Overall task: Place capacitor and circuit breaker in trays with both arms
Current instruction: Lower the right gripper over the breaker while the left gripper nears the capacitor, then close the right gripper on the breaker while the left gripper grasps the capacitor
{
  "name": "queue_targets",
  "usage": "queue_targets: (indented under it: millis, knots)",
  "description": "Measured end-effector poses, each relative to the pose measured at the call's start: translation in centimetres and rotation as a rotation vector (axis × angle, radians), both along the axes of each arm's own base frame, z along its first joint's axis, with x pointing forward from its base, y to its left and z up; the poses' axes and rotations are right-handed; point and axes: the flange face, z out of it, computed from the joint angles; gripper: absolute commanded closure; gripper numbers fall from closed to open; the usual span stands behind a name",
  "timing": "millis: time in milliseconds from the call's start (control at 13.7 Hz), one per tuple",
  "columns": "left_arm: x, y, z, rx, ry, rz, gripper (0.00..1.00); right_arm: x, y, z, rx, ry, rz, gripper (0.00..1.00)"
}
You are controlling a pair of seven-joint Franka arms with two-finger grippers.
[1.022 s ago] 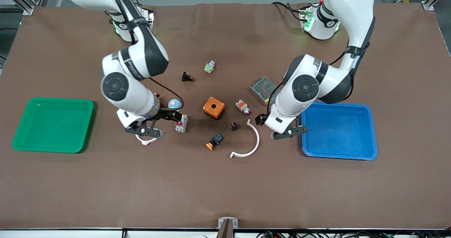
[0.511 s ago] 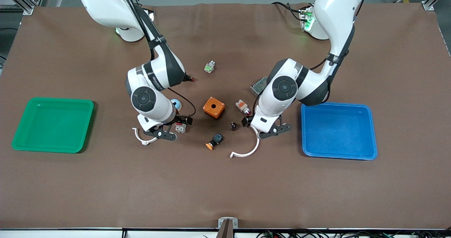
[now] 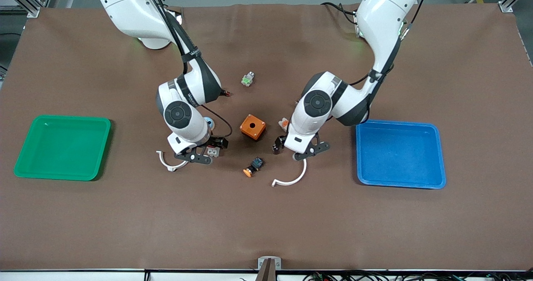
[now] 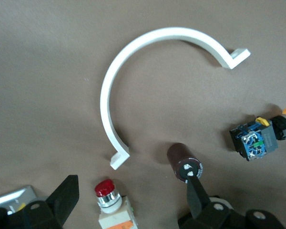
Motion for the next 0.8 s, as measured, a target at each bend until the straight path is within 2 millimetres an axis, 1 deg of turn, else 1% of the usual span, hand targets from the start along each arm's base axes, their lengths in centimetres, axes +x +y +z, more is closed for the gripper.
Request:
queue_targets:
  millis: [292,365,584,730,803]
  knots:
    - [-0.2,-2.4,-1.7,-0.001,-0.001,0.006,0.01,-0.2,0.0,-0.3,0.000,-0.003,0.002,0.00]
    - [-0.2,-2.8,-2.2,0.002,-0.001,0.005,0.04,-0.2,0.0,-0.3,0.000,-0.005,0.002,0.00]
    - [-0.3,-4.0,-3.2,0.007,-0.008,-0.008,0.25,-0.2,0.0,-0.4,0.002,-0.009,0.002,0.00]
    - [-0.3,-4.7,-3.4,0.005,-0.013,-0.014,0.42,-0.2,0.1,-0.6,0.002,-0.014,0.004,0.04]
    - [-0.2,-4.8,-3.5,0.004,-0.015,-0.014,0.48,-0.3,0.1,-0.7,0.002,-0.014,0.006,0.09]
